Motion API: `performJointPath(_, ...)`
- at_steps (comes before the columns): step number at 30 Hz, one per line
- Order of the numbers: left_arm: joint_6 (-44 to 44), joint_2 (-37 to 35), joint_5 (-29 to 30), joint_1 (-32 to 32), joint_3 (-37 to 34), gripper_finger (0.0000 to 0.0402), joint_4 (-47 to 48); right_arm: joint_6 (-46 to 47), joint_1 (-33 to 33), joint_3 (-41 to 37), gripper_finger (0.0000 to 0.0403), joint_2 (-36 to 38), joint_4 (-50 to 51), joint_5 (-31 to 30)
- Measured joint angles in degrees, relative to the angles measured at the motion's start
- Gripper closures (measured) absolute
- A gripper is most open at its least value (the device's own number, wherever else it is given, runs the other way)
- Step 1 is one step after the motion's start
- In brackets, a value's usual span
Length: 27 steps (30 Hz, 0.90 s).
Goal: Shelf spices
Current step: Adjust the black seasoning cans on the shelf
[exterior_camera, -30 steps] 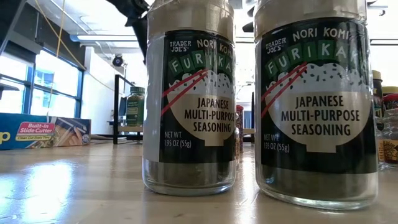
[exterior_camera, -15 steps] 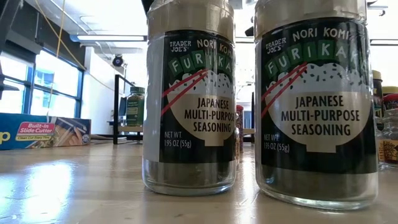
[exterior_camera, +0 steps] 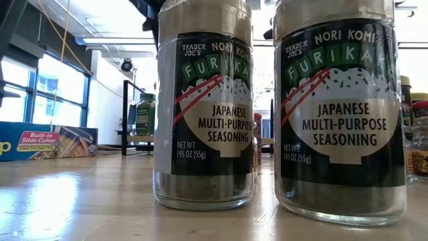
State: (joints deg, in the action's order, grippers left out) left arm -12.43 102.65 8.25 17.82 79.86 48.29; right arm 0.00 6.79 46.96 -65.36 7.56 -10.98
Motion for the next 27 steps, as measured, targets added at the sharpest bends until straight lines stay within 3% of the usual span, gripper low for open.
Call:
performJointPath(4,-0.4,0.0,0.4,1.8,-2.1,0.0401,-3.1,-0.2,0.0,0.0,0.0142,0.0,0.0,0.0)
performJointPath(10,1.2,0.0,5.8,2.2,-2.3,0.0401,-4.4,-0.2,0.0,0.0,0.0142,0.0,0.1,0.0)
performJointPath(27,7.3,0.0,10.3,3.0,-2.3,0.0401,-4.1,0.0,0.0,0.0,0.0142,0.0,0.2,0.3)
